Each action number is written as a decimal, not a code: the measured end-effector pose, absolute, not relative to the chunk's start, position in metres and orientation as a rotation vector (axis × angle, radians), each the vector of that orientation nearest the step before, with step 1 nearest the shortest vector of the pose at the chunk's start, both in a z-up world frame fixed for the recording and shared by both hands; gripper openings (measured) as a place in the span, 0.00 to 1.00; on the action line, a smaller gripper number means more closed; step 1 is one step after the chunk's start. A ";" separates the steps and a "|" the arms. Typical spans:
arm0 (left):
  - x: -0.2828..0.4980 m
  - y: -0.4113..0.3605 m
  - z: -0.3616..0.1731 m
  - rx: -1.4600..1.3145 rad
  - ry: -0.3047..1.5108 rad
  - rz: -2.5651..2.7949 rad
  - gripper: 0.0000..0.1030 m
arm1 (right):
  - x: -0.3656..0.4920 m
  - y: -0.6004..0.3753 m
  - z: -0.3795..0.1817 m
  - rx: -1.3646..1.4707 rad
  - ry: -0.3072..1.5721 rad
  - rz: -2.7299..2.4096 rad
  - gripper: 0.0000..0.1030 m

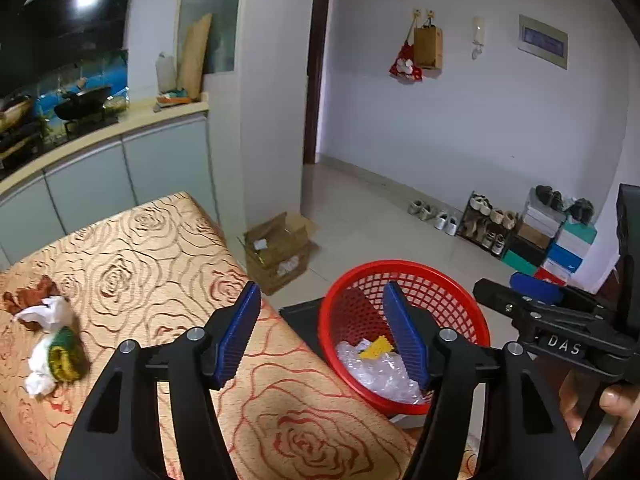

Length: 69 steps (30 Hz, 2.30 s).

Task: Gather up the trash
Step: 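Move both tools back over the table, then grasp the white tissue with the left tool and lift it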

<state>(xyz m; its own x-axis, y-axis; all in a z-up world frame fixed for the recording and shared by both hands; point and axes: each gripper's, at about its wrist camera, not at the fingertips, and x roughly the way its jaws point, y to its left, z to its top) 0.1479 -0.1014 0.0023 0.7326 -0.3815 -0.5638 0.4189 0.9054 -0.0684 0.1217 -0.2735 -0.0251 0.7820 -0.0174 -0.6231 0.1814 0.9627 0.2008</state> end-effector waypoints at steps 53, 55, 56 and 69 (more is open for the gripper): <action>0.118 0.180 -0.030 -0.071 0.684 0.098 0.69 | 0.159 -0.042 0.004 0.037 0.607 0.263 0.78; 0.126 0.176 -0.031 -0.048 0.685 0.087 0.69 | 0.161 -0.038 0.003 0.030 0.610 0.263 0.78; 0.131 0.174 -0.031 -0.041 0.686 0.078 0.68 | 0.162 -0.037 0.002 0.029 0.613 0.263 0.78; 0.185 0.162 -0.052 -0.049 0.782 -0.042 0.61 | 0.180 -0.029 -0.007 0.034 0.644 0.259 0.78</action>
<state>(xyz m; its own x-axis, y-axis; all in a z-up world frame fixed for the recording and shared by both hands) 0.1850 0.1622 -0.0521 0.7090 -0.0562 -0.7030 0.0197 0.9980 -0.0599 0.1803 -0.0288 -0.0074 0.7686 0.2495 -0.5892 -0.2283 0.9672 0.1116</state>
